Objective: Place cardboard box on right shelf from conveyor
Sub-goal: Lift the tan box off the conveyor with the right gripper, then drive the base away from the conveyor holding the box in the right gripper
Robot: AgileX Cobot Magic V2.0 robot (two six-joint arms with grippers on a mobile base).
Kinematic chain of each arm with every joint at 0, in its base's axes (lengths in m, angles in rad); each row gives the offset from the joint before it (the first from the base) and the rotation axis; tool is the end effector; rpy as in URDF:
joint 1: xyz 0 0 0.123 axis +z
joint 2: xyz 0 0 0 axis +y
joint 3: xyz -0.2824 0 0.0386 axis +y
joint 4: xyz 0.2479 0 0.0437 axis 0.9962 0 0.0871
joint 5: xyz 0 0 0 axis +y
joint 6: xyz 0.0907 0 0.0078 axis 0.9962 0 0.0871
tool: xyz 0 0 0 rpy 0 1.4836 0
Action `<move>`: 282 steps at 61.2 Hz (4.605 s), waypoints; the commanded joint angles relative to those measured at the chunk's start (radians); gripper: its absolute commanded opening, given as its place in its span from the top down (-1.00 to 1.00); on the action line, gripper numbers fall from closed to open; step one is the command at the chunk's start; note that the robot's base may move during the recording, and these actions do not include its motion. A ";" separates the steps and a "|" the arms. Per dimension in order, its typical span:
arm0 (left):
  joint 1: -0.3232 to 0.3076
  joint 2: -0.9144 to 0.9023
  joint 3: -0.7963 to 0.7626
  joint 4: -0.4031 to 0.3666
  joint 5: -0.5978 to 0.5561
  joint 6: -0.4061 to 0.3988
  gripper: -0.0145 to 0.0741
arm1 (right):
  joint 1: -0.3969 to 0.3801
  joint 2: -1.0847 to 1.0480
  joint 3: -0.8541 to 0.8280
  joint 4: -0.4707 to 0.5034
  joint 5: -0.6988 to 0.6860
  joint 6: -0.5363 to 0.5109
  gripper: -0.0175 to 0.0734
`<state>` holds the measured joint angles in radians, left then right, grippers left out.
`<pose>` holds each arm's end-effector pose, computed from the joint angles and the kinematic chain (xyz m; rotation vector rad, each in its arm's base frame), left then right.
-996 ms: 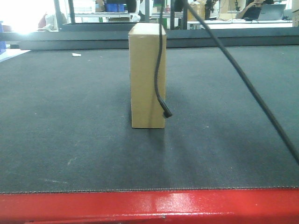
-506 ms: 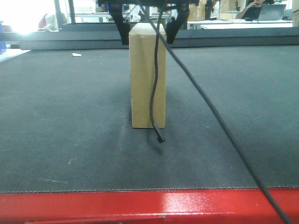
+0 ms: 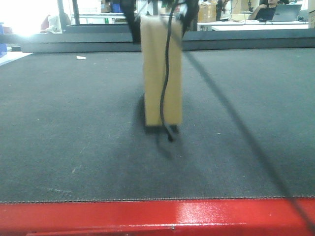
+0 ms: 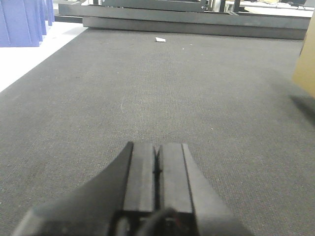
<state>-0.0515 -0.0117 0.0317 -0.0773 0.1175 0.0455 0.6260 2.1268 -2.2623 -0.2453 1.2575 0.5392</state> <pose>0.0567 -0.0038 0.1924 0.0234 1.6210 -0.0711 0.3911 0.2568 0.3435 -0.1257 2.5544 0.1137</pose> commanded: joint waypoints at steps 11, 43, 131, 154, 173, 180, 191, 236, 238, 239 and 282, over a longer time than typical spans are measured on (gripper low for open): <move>-0.009 -0.015 0.010 -0.006 -0.087 0.000 0.94 | -0.054 -0.245 0.145 -0.039 -0.065 -0.126 0.20; -0.009 -0.015 0.010 -0.006 -0.087 0.000 0.94 | -0.210 -0.996 1.072 -0.043 -0.532 -0.128 0.20; -0.009 -0.015 0.010 -0.006 -0.087 0.000 0.93 | -0.215 -1.702 1.411 -0.069 -0.554 -0.225 0.20; -0.009 -0.015 0.010 -0.006 -0.087 0.000 0.93 | -0.215 -1.702 1.411 -0.069 -0.554 -0.225 0.20; -0.009 -0.015 0.008 -0.006 -0.087 0.000 0.94 | -0.215 -1.702 1.411 -0.069 -0.554 -0.225 0.20; -0.009 -0.015 0.008 -0.006 -0.087 0.000 0.93 | -0.215 -1.702 1.411 -0.069 -0.554 -0.225 0.20; -0.009 -0.015 0.008 -0.006 -0.087 0.000 0.94 | -0.215 -1.702 1.411 -0.069 -0.554 -0.225 0.20; -0.009 -0.015 0.008 -0.006 -0.087 0.000 0.94 | -0.215 -1.702 1.411 -0.069 -0.554 -0.225 0.20; -0.009 -0.015 0.008 -0.006 -0.087 0.000 0.93 | -0.215 -1.702 1.411 -0.069 -0.554 -0.225 0.20; -0.009 -0.015 0.008 -0.006 -0.087 0.000 0.94 | -0.215 -1.702 1.411 -0.069 -0.554 -0.225 0.20; -0.009 -0.015 0.008 -0.006 -0.087 0.000 0.94 | -0.215 -1.702 1.411 -0.069 -0.554 -0.225 0.20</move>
<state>-0.0515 -0.0117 0.0317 -0.0773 0.1175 0.0455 0.4165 0.4165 -0.8243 -0.2832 0.7956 0.3182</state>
